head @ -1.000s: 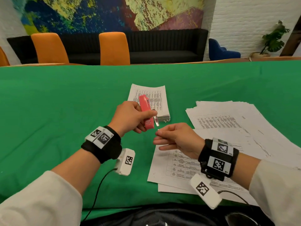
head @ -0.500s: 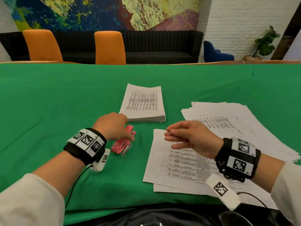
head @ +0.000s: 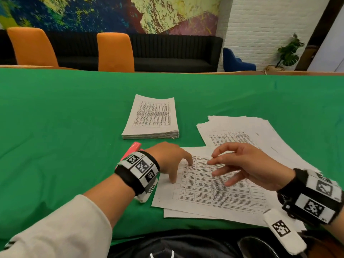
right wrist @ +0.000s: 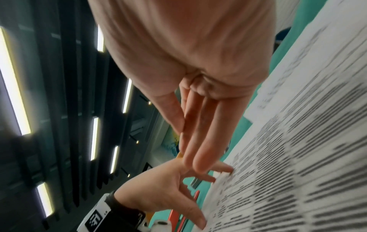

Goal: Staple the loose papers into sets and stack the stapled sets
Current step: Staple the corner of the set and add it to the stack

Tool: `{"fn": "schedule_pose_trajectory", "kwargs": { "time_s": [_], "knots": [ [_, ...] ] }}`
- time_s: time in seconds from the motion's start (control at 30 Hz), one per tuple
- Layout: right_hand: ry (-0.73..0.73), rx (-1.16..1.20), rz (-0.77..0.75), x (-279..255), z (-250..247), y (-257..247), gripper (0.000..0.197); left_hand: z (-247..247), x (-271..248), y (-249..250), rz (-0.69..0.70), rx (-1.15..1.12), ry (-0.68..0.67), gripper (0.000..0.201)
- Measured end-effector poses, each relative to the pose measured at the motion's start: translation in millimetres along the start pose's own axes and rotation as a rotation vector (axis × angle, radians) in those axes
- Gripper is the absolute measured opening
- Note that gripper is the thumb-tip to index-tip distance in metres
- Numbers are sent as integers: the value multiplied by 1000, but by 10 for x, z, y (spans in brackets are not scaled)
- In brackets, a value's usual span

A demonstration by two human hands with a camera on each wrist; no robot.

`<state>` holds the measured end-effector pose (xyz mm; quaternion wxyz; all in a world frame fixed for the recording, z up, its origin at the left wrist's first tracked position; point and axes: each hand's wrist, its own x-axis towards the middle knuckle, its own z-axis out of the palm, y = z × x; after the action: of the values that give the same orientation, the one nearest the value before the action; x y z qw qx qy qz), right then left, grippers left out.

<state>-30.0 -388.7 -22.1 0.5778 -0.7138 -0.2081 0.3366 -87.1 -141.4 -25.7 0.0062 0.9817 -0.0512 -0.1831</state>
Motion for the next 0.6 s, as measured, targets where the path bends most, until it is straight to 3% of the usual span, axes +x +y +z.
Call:
{"fn": "schedule_pose_trajectory", "kwargs": {
  "time_s": [0.27, 0.47, 0.6],
  "knots": [
    [-36, -167, 42, -665, -624, 334, 17, -125, 100, 238, -41, 133, -86, 104],
    [-345, -345, 302, -1156, -1118, 585, 22, -95, 171, 255, -69, 125, -79, 109],
    [-316, -452, 436, -1283, -1308, 818, 24, -60, 216, 215, -83, 110, -82, 111]
  ]
}}
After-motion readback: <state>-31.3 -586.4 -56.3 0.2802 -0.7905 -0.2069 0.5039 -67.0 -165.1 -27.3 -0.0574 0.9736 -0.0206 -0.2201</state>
